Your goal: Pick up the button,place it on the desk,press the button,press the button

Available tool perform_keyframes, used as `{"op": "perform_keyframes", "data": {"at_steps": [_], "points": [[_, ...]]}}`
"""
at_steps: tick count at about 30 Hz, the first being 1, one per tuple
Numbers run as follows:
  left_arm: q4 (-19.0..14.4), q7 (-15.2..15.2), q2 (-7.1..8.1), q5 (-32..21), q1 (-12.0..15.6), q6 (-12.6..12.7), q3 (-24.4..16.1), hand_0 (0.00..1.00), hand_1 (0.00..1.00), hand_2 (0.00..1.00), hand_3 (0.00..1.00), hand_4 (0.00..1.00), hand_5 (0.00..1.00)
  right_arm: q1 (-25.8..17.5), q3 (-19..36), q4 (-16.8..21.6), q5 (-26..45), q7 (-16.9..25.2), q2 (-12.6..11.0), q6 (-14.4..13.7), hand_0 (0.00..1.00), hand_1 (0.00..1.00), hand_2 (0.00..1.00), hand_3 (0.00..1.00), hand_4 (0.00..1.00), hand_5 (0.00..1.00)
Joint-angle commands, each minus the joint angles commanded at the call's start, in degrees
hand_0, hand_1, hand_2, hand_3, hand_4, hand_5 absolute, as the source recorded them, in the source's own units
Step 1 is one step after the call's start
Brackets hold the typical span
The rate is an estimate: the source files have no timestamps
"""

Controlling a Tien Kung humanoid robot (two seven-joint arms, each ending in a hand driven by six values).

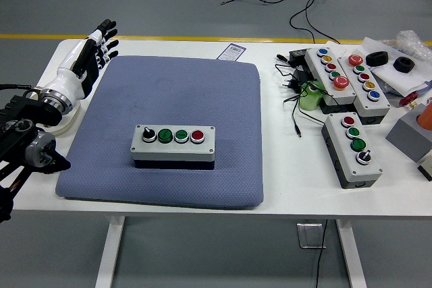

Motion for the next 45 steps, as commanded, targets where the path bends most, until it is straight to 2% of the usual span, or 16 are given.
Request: {"op": "perform_keyframes", "data": {"at_steps": [14,20,34,45], "points": [[-0.67,-0.22,0.57,0.24,0.29,-0.75,-0.51,0.934,0.972,0.998,0.998,0.645,0.998,-0.22,0.42,0.0,-0.81,-0.11,0.04,0.06,0.596,0.675,0.714,0.635,0.338,0.153],[-1.21,1.16,0.75,2.28,0.36,-1.12,-0.85,0.921,0.962,0.998,0.998,0.644,0.998,-0.07,0.0,0.0,-0.63,-0.06,0.17,0.1,0.597,0.675,0.713,0.635,0.337,0.152],[-2.48,0.5,1.5,2.53,0.85,-1.55,-2.01,0.924,0.962,0.998,0.998,0.645,0.998,0.53,0.73,0.0,-2.01,0.04,0.33,0.12,0.598,0.675,0.713,0.635,0.338,0.153],[-3.02,1.26,2.02,3.4,1.08,-2.24,-2.75,0.915,0.953,0.998,0.998,0.644,0.998,0.71,0.74,0.0,-2.4,-0.05,0.35,0.18,0.6,0.675,0.713,0.635,0.337,0.152]]}}
